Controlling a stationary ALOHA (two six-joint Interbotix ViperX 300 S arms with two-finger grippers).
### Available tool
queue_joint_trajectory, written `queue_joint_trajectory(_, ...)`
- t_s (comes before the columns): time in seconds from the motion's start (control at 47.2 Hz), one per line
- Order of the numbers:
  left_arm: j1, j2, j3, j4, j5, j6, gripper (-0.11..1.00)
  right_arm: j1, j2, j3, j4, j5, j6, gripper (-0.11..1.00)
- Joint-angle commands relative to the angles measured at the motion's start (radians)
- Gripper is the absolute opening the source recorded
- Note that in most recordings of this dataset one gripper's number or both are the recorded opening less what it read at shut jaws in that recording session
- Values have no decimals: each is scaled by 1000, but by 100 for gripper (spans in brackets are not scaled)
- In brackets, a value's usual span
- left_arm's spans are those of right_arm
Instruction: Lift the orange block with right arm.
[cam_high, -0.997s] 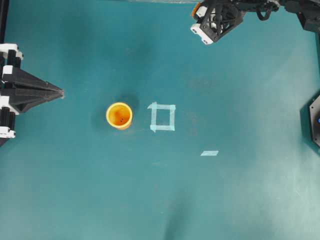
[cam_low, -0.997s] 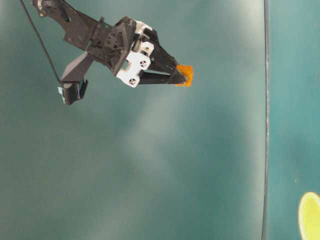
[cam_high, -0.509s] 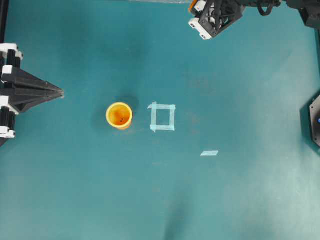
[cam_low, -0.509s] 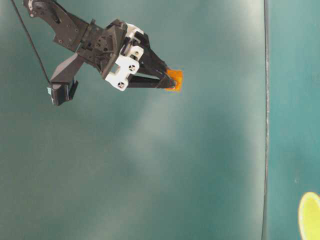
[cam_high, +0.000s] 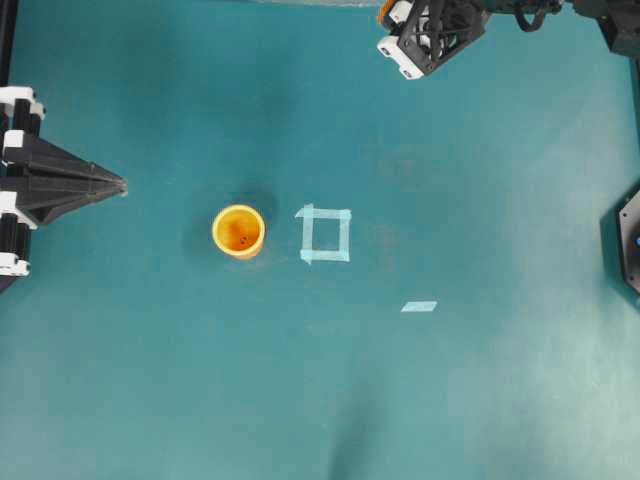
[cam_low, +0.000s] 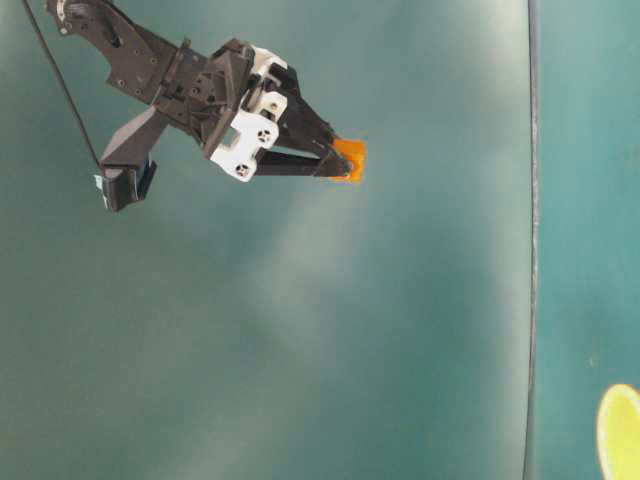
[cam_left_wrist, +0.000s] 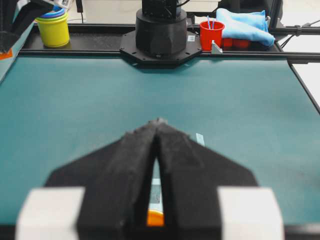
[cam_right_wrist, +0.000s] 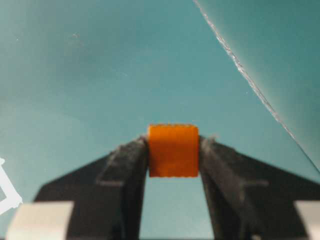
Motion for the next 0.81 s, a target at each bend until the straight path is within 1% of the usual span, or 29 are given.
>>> queue_joint_trajectory(0.0,2,3,-29,3,-2,-2,-1,3,-34,-29,-3,0,3,40)
queue_joint_trajectory(0.254,2,3,-29,3,3,0,-1,5,-34,-29,-3,20,3,40)
queue_joint_trajectory(0.785,2,3,-29,3,3,0,-1,3,-34,-29,-3,20,3,40)
